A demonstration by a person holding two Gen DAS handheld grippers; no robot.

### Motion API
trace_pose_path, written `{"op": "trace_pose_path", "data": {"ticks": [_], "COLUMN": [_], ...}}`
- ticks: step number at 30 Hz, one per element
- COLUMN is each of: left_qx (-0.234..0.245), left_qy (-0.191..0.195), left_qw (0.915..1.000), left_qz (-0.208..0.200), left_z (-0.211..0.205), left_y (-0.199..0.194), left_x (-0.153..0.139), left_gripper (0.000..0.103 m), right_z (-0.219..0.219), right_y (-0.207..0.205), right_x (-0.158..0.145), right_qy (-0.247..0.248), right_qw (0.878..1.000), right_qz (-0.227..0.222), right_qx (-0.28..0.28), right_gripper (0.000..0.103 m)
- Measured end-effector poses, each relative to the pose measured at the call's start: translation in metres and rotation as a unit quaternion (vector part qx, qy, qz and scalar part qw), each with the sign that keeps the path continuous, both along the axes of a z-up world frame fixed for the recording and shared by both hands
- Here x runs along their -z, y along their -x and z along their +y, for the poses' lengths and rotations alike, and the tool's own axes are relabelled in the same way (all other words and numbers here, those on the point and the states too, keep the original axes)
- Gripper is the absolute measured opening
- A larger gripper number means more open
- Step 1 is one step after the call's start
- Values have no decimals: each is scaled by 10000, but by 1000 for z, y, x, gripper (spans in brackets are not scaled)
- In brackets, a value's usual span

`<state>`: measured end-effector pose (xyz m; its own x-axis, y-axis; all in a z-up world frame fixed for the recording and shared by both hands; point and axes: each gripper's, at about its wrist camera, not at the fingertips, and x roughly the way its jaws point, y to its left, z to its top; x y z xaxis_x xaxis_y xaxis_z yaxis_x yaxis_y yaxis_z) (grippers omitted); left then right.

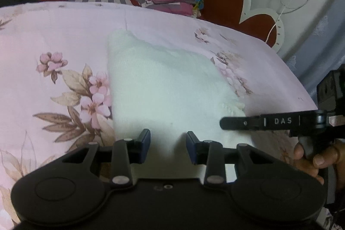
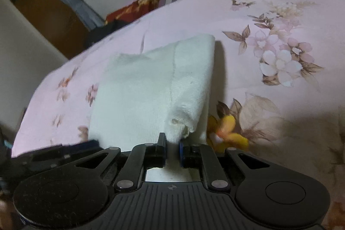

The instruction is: Fold small clothes

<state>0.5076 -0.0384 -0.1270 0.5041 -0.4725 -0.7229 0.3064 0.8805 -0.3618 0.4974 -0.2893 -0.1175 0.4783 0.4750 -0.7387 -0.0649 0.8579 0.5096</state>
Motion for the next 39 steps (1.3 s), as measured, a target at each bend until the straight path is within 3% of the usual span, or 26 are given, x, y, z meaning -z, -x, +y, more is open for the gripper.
{"op": "trace_pose_path", "data": {"ticks": [2, 7, 9, 11, 13, 17, 20, 23, 27, 29, 31, 32, 33, 34, 36, 39], "left_qx": [13, 33, 35, 5, 72, 216, -4, -152, -41, 38, 130, 71, 46, -32, -98, -171], "left_qy": [-28, -37, 13, 97, 45, -123, -36, 9, 85, 81, -93, -64, 23, 92, 236, 102], "left_qw": [10000, 10000, 10000, 10000, 9999, 9997, 9994, 9962, 9954, 9972, 9996, 9990, 9994, 9992, 9978, 9979], "left_qz": [63, 39, -5, 13, 96, 29, -353, -854, -953, -744, -240, -426, -352, -383, -611, -621], "left_z": [1, 3, 6, 8, 7, 6, 10, 7, -5, -9, -13, -11, -8, -6, -2, -5], "left_y": [3, 17, 28, 41, 53, 60, 32, -18, -78, -103, -120, -118, -120, -119, -113, -118], "left_x": [6, 4, 0, 0, 6, 4, -13, -34, -40, -19, 15, 16, 13, 9, -2, 3], "left_gripper": [36, 36, 36, 36, 36, 36, 40, 40, 39, 40, 40, 40, 38, 38, 38, 38], "right_z": [-1, -1, -5, -7, 1, 11, 3, 5, 16, 23, 30, 31, 30, 32, 36, 38], "right_y": [5, 10, 20, 44, 63, 82, 66, 18, -51, -74, -93, -91, -92, -94, -88, -88], "right_x": [8, 10, 3, -6, 2, -8, -41, -56, -50, -36, -6, 1, 0, -6, -19, -29], "right_qy": [-89, -194, -193, -193, 11, 618, 587, 626, 702, 824, 1090, 1114, 1145, 1222, 1329, 1159], "right_qw": [9998, 9997, 9995, 9996, 9997, 9979, 9946, 9908, 9910, 9917, 9924, 9912, 9911, 9906, 9875, 9858], "right_qz": [179, 26, 149, -14, 229, -26, -849, -1190, -1132, -989, -523, -689, -638, -560, -809, -1182], "right_qx": [12, 115, 188, 214, -12, -185, 91, 165, 147, 30, -204, -197, -222, -240, -251, -266], "right_gripper": [10, 11, 32, 32, 19, 18, 18, 18, 18, 18, 17, 17, 17, 17, 17, 17]}}
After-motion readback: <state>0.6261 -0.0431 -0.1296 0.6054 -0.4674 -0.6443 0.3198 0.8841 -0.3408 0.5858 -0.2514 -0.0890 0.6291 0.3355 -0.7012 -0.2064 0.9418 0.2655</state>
